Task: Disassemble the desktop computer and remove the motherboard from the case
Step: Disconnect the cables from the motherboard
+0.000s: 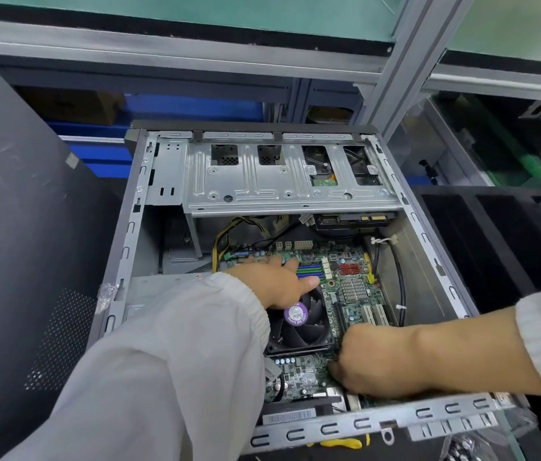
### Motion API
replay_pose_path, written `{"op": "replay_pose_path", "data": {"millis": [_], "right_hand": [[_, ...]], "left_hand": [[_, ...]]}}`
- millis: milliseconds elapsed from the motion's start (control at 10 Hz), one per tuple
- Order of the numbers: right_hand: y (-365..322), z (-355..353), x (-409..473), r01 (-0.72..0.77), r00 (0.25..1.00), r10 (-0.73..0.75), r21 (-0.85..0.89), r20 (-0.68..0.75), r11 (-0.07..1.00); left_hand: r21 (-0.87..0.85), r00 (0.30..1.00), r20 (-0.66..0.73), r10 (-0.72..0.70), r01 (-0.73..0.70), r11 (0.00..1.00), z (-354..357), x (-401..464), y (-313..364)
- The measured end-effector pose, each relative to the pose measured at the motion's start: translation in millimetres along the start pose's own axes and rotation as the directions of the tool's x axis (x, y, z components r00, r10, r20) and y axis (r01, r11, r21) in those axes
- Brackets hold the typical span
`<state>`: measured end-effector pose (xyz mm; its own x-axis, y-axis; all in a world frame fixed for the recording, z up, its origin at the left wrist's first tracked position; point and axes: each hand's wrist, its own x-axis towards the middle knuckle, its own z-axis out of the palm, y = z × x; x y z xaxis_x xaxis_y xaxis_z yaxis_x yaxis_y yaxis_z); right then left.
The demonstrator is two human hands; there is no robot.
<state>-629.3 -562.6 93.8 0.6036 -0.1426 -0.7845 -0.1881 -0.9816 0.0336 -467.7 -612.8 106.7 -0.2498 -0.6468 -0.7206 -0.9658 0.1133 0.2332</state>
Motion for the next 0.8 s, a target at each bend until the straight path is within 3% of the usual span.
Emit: {"op": "replay_pose_path", "data": {"millis": [100,200,300,400,500,700,800], "right_hand": [[2.6,5.8,4.6,-0.026,0.999,0.029,0.112,-0.02,0.993],[-3.6,0.9,6.9,-0.046,0.999,0.047,0.04,-0.013,0.998],[-9.3,-8.3,3.0,0.034,0.999,-0.034,-0.133,0.003,0.991],[-7.5,-10.0,1.0,0.081,0.997,-0.078,-0.131,0.027,0.988],[-5.1,-2.6,0.2,0.098,0.993,-0.109,-0.166,-0.055,0.981],[8.3,14.3,-2.9,0.051,0.983,-0.061,-0.061,-0.173,0.997],[5.6,13.8,0.8,0.002,0.994,-0.003,-0.01,-0.11,1.0]], "left_hand": [[0.002,1.0,-0.003,-0.004,0.004,1.0,0.3,-0.3,0.3],[0.001,1.0,-0.005,-0.004,0.004,1.0,0.4,-0.3,1.7],[0.011,1.0,-0.007,-0.008,0.008,1.0,0.2,-0.5,3.6],[0.018,1.0,0.004,-0.014,0.014,1.0,-0.4,-0.3,4.9],[0.012,1.0,0.004,-0.015,0.015,1.0,-0.5,-1.2,4.5],[-0.004,1.0,0.003,-0.009,0.009,1.0,0.5,-0.5,2.2],[-0.014,1.0,0.008,-0.006,0.006,1.0,-0.1,0.1,1.4]]}}
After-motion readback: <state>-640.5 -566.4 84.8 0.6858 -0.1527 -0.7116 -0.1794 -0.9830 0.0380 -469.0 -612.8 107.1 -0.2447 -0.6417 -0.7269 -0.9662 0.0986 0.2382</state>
